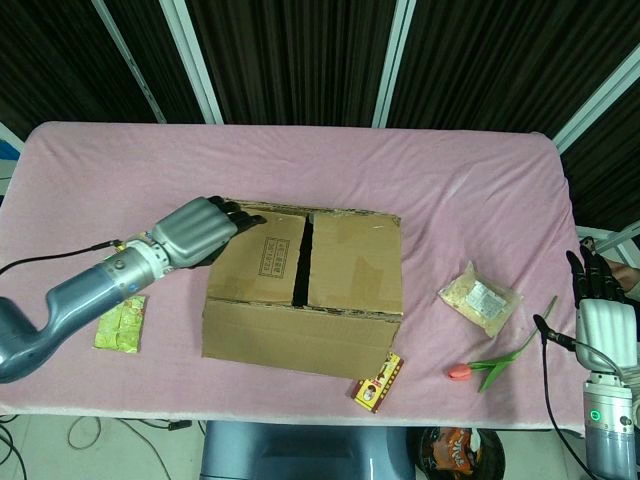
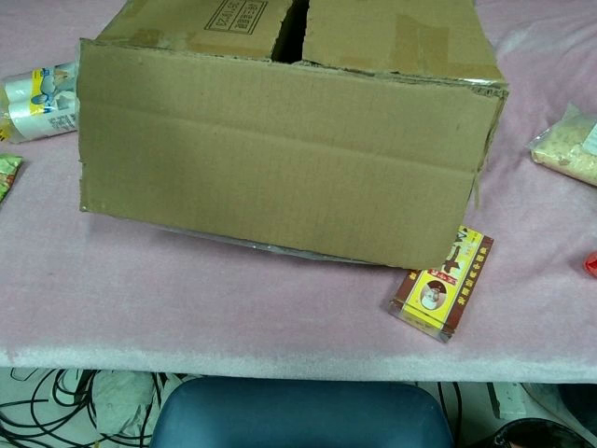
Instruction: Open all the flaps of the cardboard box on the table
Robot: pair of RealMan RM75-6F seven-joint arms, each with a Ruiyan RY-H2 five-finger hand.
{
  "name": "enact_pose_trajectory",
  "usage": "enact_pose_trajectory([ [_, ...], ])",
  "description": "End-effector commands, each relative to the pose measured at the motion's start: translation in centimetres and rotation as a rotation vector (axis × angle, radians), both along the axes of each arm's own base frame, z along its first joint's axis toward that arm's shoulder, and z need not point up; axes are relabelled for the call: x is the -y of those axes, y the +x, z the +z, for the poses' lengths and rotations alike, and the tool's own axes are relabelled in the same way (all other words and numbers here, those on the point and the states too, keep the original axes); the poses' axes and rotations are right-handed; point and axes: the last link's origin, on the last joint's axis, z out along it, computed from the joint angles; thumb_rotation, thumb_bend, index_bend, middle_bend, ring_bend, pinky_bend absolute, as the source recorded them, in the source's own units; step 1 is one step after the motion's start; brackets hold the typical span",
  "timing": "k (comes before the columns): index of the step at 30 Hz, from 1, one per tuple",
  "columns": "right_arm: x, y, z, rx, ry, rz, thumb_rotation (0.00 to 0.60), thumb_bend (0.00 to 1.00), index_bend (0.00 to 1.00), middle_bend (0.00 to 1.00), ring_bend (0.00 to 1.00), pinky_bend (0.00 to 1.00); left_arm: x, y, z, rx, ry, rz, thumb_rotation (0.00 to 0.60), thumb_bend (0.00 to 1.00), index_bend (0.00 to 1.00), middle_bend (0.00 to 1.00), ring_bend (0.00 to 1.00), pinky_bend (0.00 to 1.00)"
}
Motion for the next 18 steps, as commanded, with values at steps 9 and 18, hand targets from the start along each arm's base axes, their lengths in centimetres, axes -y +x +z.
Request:
enact_pose_trajectory([
  [9,0.1,-0.2,-0.1,0.023,0.017,-0.014,0.568,0.24,0.00,0.00,0.00,0.21,-2.7,5.3,-6.1,-0.039,-0.096,-0.088,0.600,0.92,0.22,0.40,0.30,0.34],
  [18,0.2,-0.3,-0.2,0.040,0.025,-0.021,0.568,0.24,0.00,0.00,0.00,0.21,-2.5,6.6,-9.2,-0.073,-0.138,-0.137,0.600,0.92,0.23,0.42,0.31,0.34],
])
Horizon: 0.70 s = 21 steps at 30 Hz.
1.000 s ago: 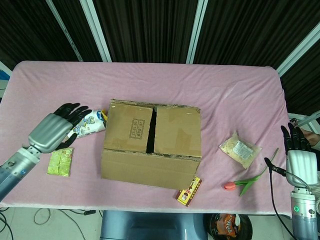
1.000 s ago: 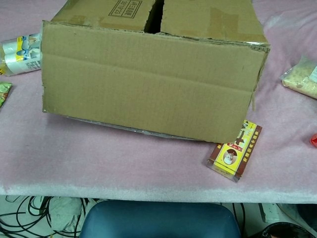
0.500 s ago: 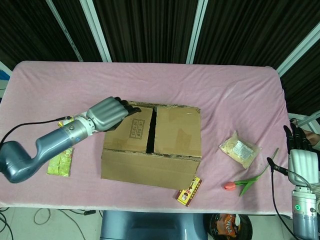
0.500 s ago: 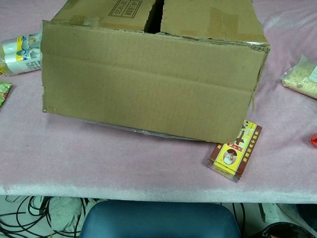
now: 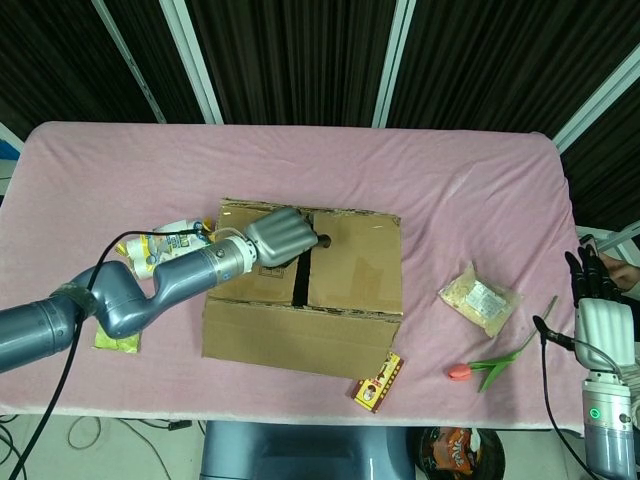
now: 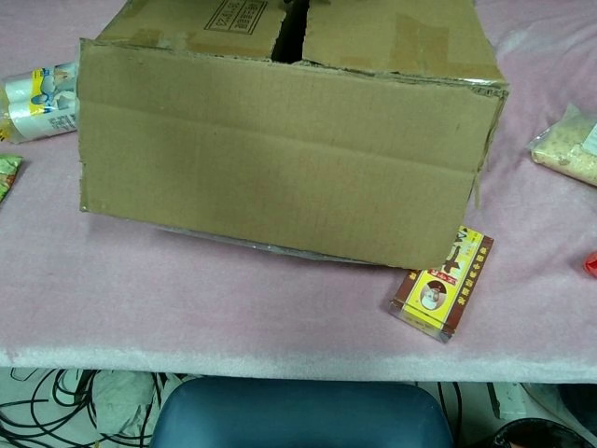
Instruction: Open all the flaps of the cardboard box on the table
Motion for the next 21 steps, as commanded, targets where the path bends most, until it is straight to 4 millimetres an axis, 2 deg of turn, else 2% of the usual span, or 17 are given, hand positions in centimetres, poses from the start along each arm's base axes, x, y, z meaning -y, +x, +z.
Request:
enact_pose_trajectory([
  [1,0.0,0.0,0.0,0.003,0.002,-0.002,0.568,0.24,0.00,0.00,0.00,0.21,0.1,0.1,-0.7,-0.013,-0.006,-0.016,0.600,0.92,0.23,0.42,0.31,0.34],
  [12,0.0,0.0,0.0,0.019,0.007,-0.005,0.575,0.24,0.00,0.00,0.00,0.21,0.0,-0.2,-2.2,-0.040,-0.019,-0.022,0.600,0.93,0.23,0.43,0.31,0.33],
  [16,0.1,-0.1,0.0,0.018,0.007,-0.006,0.578,0.24,0.00,0.00,0.00,0.21,0.1,-0.6,-2.3,-0.059,-0.032,-0.005,0.600,0.98,0.24,0.43,0.31,0.33],
  [21,0.1,-0.1,0.1,0.023,0.004,-0.007,0.589,0.24,0.00,0.00,0.00,0.21,0.1,-0.9,-2.1,-0.093,-0.039,0.002,0.600,1.00,0.29,0.49,0.35,0.36],
])
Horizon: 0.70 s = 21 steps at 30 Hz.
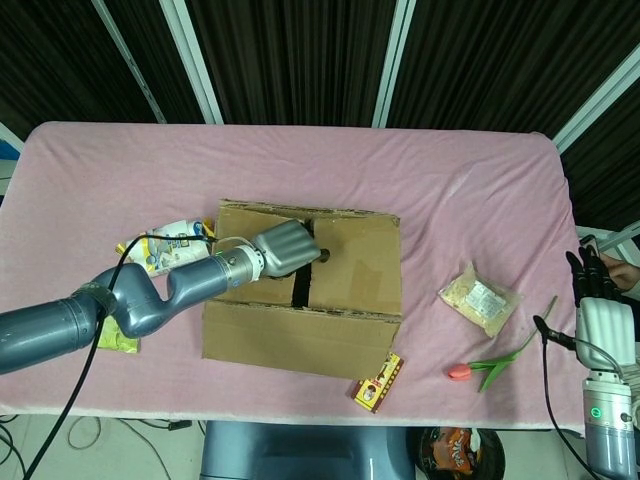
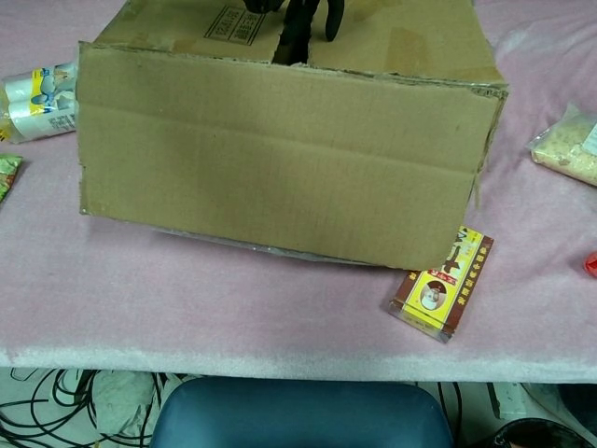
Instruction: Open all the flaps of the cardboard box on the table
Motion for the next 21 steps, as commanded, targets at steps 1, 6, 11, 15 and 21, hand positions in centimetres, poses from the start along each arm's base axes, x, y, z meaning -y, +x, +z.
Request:
enact_pose_trajectory([
  [1,0.0,0.0,0.0,-0.001,0.000,0.000,0.592,0.24,0.00,0.00,0.00,0.21,0.0,-0.1,0.2,-0.018,0.000,-0.002,0.600,1.00,0.30,0.50,0.36,0.36],
  [6,0.0,-0.1,0.0,0.004,0.003,-0.001,0.596,0.24,0.00,0.00,0.00,0.21,-0.2,0.1,0.5,-0.028,0.008,-0.011,0.600,1.00,0.36,0.58,0.42,0.39],
  [11,0.1,-0.1,0.0,0.004,0.000,-0.001,0.598,0.24,0.00,0.00,0.00,0.21,-0.2,0.2,0.5,-0.037,0.013,-0.027,0.600,1.00,0.39,0.63,0.47,0.44],
  [15,0.1,-0.1,0.0,0.006,-0.002,-0.002,0.599,0.24,0.00,0.00,0.00,0.21,-0.4,0.5,0.7,-0.032,0.022,-0.037,0.600,1.00,0.40,0.65,0.50,0.48],
  [21,0.1,-0.2,0.0,0.009,-0.003,-0.004,0.600,0.24,0.00,0.00,0.00,0.21,-0.6,1.0,1.5,-0.022,0.035,-0.038,0.600,1.00,0.40,0.66,0.59,0.57],
])
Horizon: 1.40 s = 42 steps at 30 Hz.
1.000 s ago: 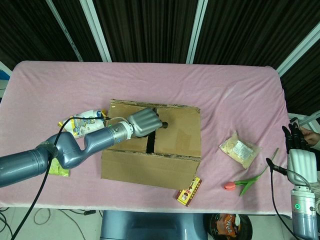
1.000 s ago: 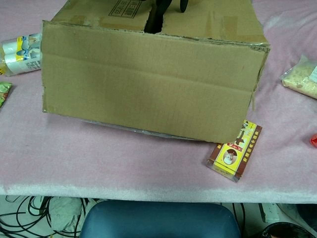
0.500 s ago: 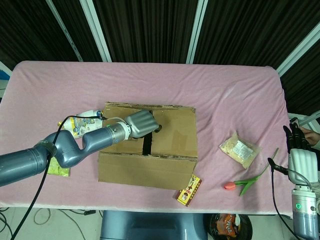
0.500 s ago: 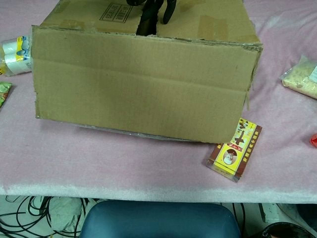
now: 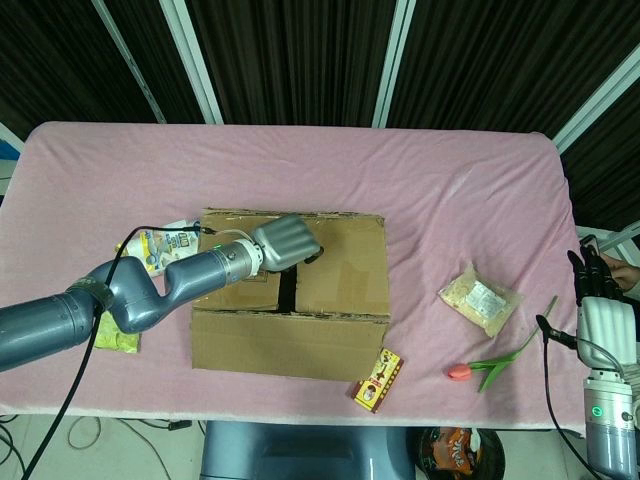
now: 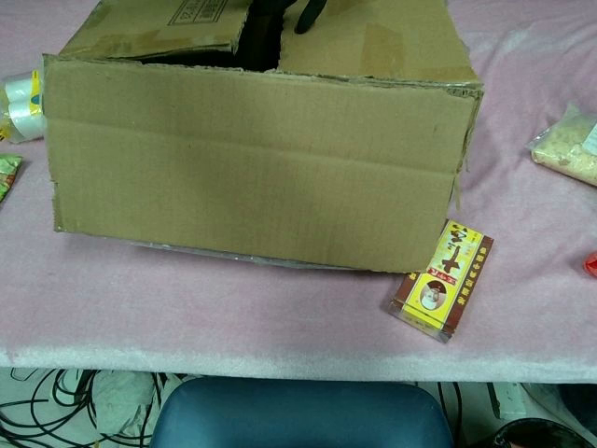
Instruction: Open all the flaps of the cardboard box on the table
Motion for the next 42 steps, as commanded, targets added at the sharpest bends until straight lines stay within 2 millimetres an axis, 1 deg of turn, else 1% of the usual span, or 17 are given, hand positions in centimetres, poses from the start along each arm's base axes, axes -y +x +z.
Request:
enact_pose_trajectory([
  [1,0.0,0.0,0.0,0.001,-0.001,-0.001,0.600,0.24,0.00,0.00,0.00,0.21,-0.1,0.2,0.5,0.003,0.005,0.005,0.600,1.00,0.40,0.66,0.60,0.57],
  [13,0.0,-0.1,0.0,0.012,0.000,-0.004,0.600,0.24,0.00,0.00,0.00,0.21,-0.5,0.6,3.6,0.008,0.054,-0.004,0.600,1.00,0.39,0.66,0.64,0.61],
  [17,0.0,-0.1,0.0,0.017,-0.001,-0.007,0.600,0.24,0.00,0.00,0.00,0.21,-0.2,0.6,4.6,0.012,0.062,-0.005,0.600,1.00,0.39,0.66,0.67,0.63],
  [23,0.1,-0.1,0.0,0.023,-0.003,-0.010,0.600,0.24,0.00,0.00,0.00,0.21,0.1,0.4,5.9,0.007,0.075,-0.006,0.600,1.00,0.39,0.65,0.67,0.64],
  [29,0.1,-0.2,0.0,0.029,-0.004,-0.014,0.600,0.25,0.00,0.00,0.00,0.21,0.5,0.2,7.7,0.009,0.101,-0.017,0.600,1.00,0.39,0.65,0.67,0.64],
  [34,0.1,-0.2,0.0,0.034,-0.004,-0.016,0.600,0.25,0.00,0.00,0.00,0.21,0.8,-0.2,9.3,0.008,0.127,-0.020,0.600,1.00,0.38,0.64,0.67,0.64],
  [42,0.1,-0.2,0.0,0.036,-0.004,-0.016,0.600,0.24,0.00,0.00,0.00,0.21,1.4,-1.5,12.0,0.002,0.172,-0.008,0.600,1.00,0.36,0.63,0.67,0.64],
])
